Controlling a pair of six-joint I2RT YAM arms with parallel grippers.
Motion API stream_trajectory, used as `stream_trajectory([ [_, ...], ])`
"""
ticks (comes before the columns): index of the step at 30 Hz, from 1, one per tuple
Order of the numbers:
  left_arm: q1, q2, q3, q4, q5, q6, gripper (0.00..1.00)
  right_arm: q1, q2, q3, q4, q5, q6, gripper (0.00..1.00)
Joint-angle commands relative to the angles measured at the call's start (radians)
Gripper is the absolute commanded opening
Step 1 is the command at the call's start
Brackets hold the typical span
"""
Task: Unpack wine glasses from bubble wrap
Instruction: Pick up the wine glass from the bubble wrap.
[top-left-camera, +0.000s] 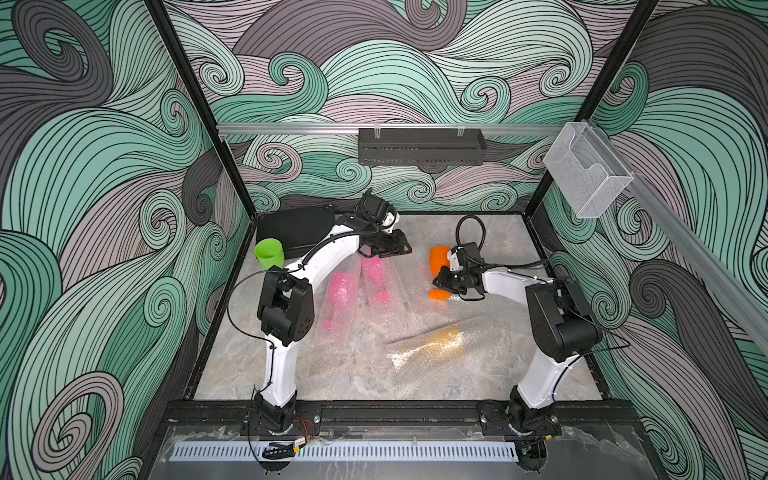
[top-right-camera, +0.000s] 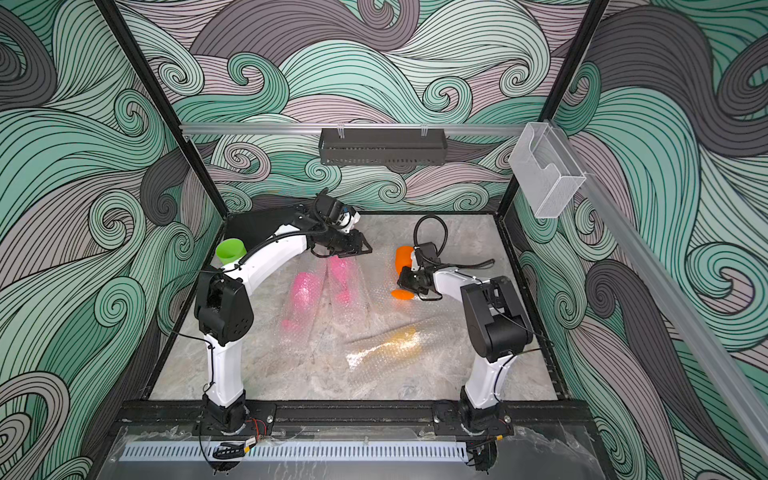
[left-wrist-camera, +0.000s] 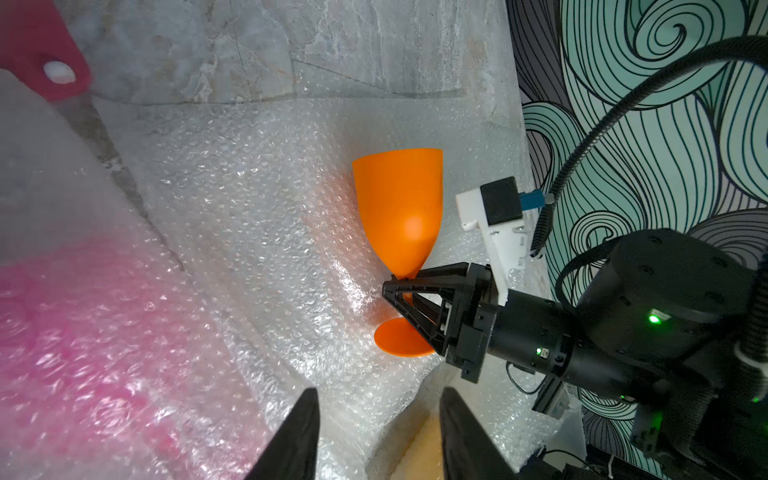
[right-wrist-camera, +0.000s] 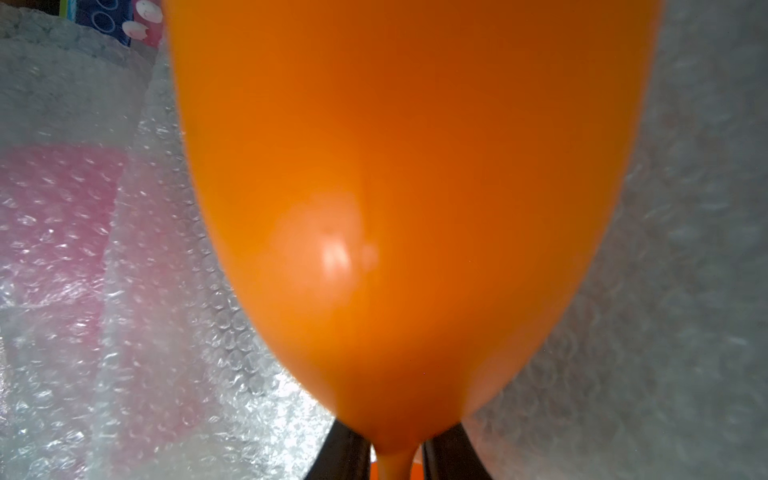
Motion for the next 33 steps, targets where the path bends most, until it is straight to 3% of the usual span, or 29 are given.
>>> stream_trajectory([
  [1, 0.011, -0.046, -0.01, 0.006, 0.023, -0.014, 0.47, 0.004, -0.016, -0.003, 0.016, 0.016, -0.025, 0.2],
  [14, 0.053, -0.076, -0.008, 0.032, 0.081, -0.043, 0.46, -0.016, -0.194, -0.025, 0.032, -0.027, -0.134, 0.21],
  [20, 0.089, -0.091, 0.013, 0.046, 0.139, -0.08, 0.46, -0.012, -0.264, -0.078, 0.122, -0.072, -0.299, 0.2],
  [33, 0.132, -0.073, 0.093, 0.045, 0.268, -0.124, 0.48, 0.072, -0.39, -0.226, 0.352, -0.034, -0.603, 0.21],
])
